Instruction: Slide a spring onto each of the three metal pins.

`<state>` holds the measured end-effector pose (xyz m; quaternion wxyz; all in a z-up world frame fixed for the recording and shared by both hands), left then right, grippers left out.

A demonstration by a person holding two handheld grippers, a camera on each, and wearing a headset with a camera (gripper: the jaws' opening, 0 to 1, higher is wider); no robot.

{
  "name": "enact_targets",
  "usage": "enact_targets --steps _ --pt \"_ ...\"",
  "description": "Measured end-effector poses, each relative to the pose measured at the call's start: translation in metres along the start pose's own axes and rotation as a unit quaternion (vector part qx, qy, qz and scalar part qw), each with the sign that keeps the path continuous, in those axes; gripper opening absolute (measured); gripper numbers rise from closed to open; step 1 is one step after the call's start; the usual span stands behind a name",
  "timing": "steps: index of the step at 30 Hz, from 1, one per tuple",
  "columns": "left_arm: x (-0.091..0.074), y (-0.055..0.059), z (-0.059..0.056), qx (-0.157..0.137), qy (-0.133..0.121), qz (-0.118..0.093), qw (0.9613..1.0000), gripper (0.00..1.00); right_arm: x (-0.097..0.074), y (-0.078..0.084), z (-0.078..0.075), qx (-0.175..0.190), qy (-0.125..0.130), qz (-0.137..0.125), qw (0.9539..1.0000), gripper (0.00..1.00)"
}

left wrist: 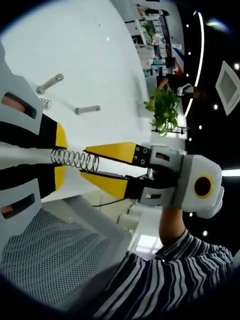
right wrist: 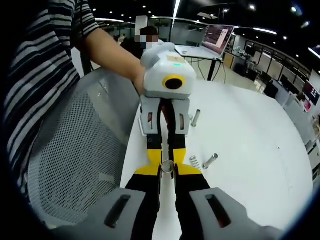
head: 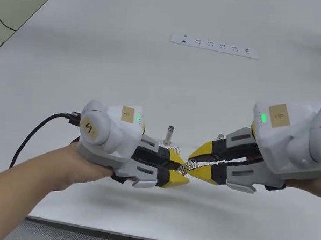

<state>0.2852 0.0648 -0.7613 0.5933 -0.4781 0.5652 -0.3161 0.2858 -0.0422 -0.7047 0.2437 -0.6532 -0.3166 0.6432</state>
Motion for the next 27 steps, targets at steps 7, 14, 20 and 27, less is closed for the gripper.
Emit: enact_targets --steps 7,14,20,27 --pt "0.002 -0.002 -0.002 -0.005 -0.001 -0.004 1.0000 0.02 0.003 -0.003 0.001 0.022 0.007 -0.026 0.9994 0.07" --pt "0.003 -0.002 -0.001 -0.024 -0.005 0.001 0.9997 0.03 0.012 -0.006 0.003 0.035 0.020 -0.051 0.9979 0.07" --pt "0.002 -0.003 -0.002 -0.026 -0.008 0.001 0.9996 0.03 0.014 -0.011 0.005 0.018 0.018 -0.048 0.9985 0.06" --pt "-0.004 -0.006 0.003 -0.032 -0.020 -0.003 0.9993 0.04 0.012 -0.015 0.002 0.025 0.019 -0.058 0.9979 0.07"
Point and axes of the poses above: the centre of the closed fingertips' face, and the gripper's own axes: x roughly forward along the fingers, z roughly to its left, y roughly out of its underside, the point moved 8 cm from there along -x, roughly backward along the fingers, and after that the axes turned 2 degrees about -y, right-handed, at the moved point
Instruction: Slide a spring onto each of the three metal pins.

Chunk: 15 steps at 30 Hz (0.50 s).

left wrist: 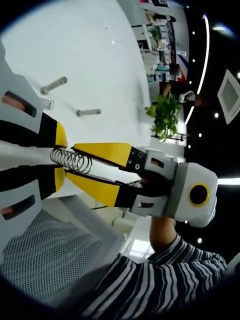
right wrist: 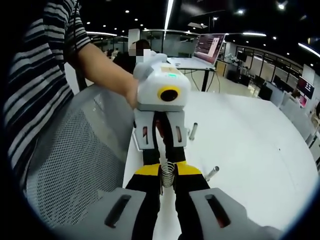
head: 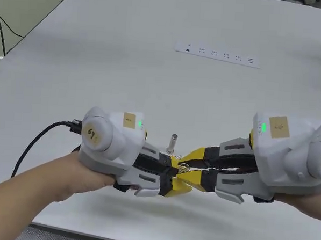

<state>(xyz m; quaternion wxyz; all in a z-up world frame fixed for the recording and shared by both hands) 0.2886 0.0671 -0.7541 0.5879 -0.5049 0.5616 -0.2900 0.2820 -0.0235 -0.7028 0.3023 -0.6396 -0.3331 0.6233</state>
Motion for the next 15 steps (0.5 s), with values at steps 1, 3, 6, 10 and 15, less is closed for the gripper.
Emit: enact_targets --steps 1,3,6,10,15 --pt "-0.001 0.000 0.001 0.000 -0.002 -0.002 1.0000 0.04 -0.001 -0.001 -0.001 0.001 0.003 -0.003 1.0000 0.07" --pt "-0.002 -0.001 0.003 -0.007 -0.006 -0.003 1.0000 0.04 -0.002 -0.001 -0.003 0.007 0.005 -0.005 0.9999 0.07" --pt "-0.004 -0.001 0.004 -0.005 -0.009 -0.002 0.9999 0.05 -0.003 -0.001 -0.004 0.009 0.011 -0.007 0.9999 0.07" --pt "-0.007 0.001 0.004 -0.008 -0.015 0.001 0.9999 0.09 -0.005 0.000 -0.003 0.015 0.015 -0.012 0.9997 0.07" --pt "-0.013 0.003 0.006 -0.015 -0.016 0.004 0.9997 0.11 -0.007 0.003 -0.004 0.015 0.025 -0.012 0.9995 0.07"
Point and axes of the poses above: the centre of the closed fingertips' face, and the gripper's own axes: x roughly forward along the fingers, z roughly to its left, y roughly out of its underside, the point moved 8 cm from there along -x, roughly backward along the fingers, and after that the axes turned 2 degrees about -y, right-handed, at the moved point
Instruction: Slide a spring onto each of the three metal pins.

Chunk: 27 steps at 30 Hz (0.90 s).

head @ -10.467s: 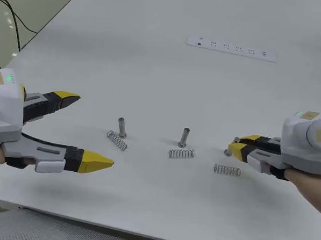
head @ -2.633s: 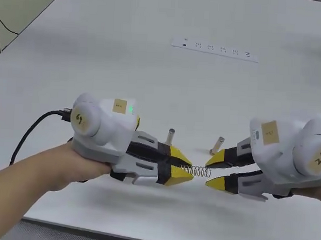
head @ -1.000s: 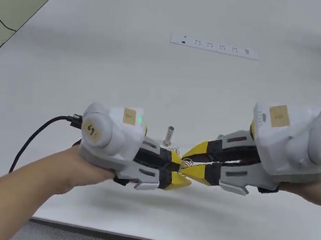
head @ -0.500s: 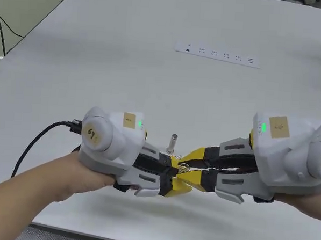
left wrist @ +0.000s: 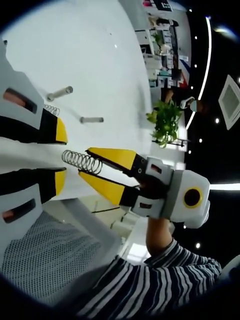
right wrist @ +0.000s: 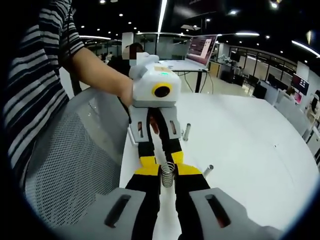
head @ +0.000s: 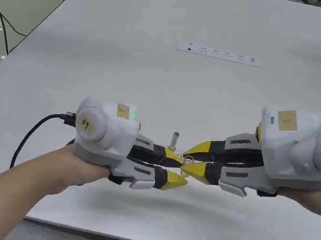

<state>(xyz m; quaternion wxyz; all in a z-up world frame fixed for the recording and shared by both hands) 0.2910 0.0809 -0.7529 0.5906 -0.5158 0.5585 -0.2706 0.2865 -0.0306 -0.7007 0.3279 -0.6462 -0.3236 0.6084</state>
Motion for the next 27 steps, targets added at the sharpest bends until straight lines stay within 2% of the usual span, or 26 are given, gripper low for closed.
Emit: enact_targets --steps 10,17,22,27 --pt "-0.016 0.006 0.001 -0.017 -0.004 0.012 0.9998 0.19 -0.003 0.002 -0.004 -0.007 0.014 0.007 0.9998 0.07" --pt "-0.032 0.011 0.001 -0.029 -0.004 0.027 0.9992 0.24 -0.005 0.003 -0.007 -0.009 0.021 0.011 0.9997 0.07" --pt "-0.047 0.017 0.005 -0.046 -0.015 0.037 0.9981 0.29 -0.005 0.004 -0.008 -0.012 0.023 0.015 0.9996 0.07" --pt "-0.062 0.022 0.008 -0.051 -0.029 0.037 0.9976 0.34 -0.006 0.005 -0.010 -0.017 0.027 0.021 0.9993 0.07"
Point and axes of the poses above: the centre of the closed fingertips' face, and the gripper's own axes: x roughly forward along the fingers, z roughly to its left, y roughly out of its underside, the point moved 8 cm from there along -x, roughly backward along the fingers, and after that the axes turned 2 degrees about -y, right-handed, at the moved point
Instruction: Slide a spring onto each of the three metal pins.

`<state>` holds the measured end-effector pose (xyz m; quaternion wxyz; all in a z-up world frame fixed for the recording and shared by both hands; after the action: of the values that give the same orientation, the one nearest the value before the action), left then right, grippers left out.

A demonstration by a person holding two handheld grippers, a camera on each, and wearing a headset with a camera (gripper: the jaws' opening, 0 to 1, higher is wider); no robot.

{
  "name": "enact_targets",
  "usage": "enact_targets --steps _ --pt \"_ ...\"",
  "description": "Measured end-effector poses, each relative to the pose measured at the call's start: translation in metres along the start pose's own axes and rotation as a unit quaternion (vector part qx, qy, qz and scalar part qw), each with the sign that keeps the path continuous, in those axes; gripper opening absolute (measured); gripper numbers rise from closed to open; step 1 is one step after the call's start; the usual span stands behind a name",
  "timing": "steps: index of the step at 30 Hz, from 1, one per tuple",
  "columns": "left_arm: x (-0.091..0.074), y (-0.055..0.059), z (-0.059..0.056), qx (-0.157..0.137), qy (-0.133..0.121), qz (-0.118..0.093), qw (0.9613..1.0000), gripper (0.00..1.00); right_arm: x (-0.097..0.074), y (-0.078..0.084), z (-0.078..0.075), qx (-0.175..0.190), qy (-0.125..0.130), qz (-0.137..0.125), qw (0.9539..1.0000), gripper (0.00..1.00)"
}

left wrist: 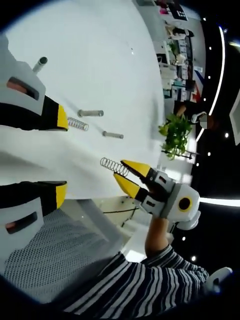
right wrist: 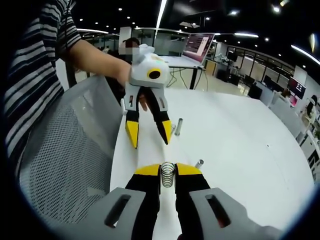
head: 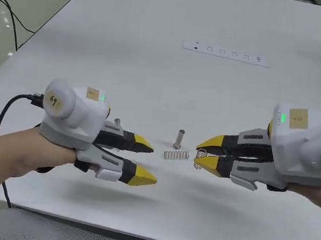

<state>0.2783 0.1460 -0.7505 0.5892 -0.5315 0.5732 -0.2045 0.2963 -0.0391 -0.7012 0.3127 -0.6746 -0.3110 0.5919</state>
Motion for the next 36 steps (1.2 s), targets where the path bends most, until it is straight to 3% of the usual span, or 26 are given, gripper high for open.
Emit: enact_targets --steps 13,19,25,29,36 --pt "-0.038 0.013 0.008 -0.025 -0.038 -0.009 0.9989 0.45 -0.006 0.005 -0.008 0.002 0.021 0.007 0.9998 0.07" --pt "-0.058 0.019 0.019 -0.038 -0.076 -0.016 0.9963 0.51 -0.010 0.008 -0.011 0.005 0.031 0.010 0.9995 0.07" --pt "-0.070 0.025 0.028 -0.042 -0.108 -0.022 0.9930 0.62 -0.013 0.010 -0.012 0.007 0.038 0.012 0.9992 0.07" --pt "-0.074 0.027 0.032 -0.038 -0.128 -0.021 0.9908 0.75 -0.014 0.012 -0.014 0.008 0.044 0.015 0.9989 0.07" --pt "-0.081 0.025 0.037 -0.037 -0.166 -0.049 0.9841 0.98 -0.021 0.021 -0.026 0.018 0.072 0.018 0.9971 0.07"
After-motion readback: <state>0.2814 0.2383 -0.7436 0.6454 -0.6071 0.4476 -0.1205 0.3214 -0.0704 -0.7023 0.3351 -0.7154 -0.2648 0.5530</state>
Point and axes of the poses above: the centre of the closed fingertips' face, and the gripper's own axes: x roughly forward along the fingers, z roughly to its left, y roughly out of its underside, the point moved 8 cm from there along -x, roughly backward along the fingers, and after that the axes turned 2 degrees about -y, right-handed, at the moved point
